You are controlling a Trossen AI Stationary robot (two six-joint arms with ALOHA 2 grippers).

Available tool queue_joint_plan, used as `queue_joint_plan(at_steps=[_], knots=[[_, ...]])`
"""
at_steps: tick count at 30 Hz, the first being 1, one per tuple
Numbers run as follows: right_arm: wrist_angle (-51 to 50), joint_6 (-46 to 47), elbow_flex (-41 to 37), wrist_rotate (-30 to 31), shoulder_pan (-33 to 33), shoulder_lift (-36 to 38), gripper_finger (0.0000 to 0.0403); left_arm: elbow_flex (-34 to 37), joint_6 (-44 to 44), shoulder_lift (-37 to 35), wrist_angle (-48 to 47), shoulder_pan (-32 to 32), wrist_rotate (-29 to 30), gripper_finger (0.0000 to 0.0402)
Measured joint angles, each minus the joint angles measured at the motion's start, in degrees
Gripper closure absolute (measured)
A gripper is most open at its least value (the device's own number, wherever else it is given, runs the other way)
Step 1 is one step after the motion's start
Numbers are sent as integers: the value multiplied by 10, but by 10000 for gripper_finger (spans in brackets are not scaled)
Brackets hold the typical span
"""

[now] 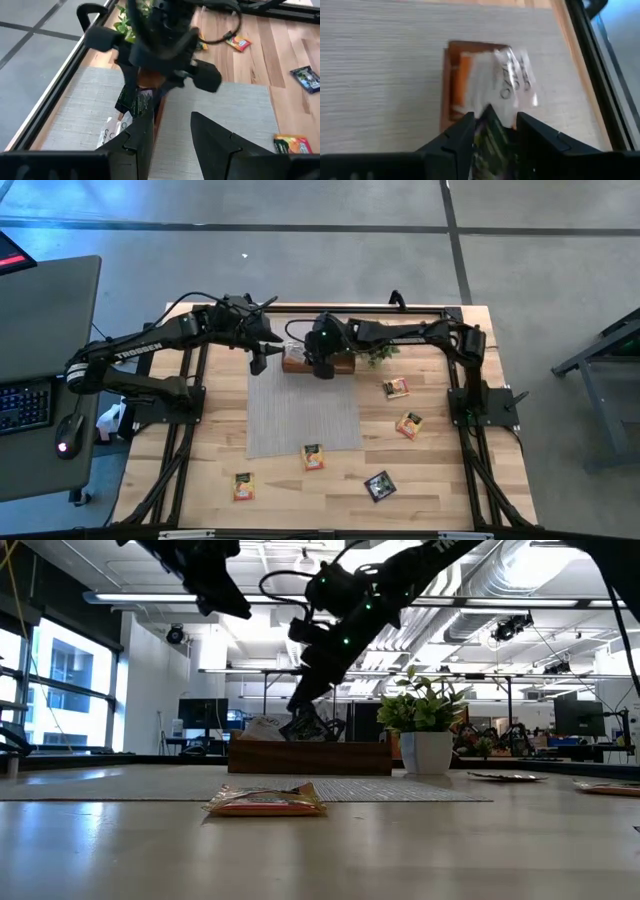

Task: Pick & Place Tea
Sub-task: Put the black tea bag in the middle section of the brown wooden organizer

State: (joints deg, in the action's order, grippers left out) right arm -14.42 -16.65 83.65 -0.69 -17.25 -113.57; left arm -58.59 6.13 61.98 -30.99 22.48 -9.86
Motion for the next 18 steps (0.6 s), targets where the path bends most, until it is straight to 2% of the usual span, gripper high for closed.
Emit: queue_joint_plan(at_steps=[5, 9, 13, 18], knots=[[-19, 1, -9, 5, -14, -2, 260, 0, 0, 0, -6, 0, 2, 273], [-31, 1, -10, 6, -19, -2, 280, 0, 0, 0, -6, 0, 2, 273], [-47, 1, -10, 2, -19, -2, 318, 0, 0, 0, -6, 0, 2, 273], [-47, -4, -10, -20, -14, -2, 386, 0, 0, 0, -6, 0, 5, 273]])
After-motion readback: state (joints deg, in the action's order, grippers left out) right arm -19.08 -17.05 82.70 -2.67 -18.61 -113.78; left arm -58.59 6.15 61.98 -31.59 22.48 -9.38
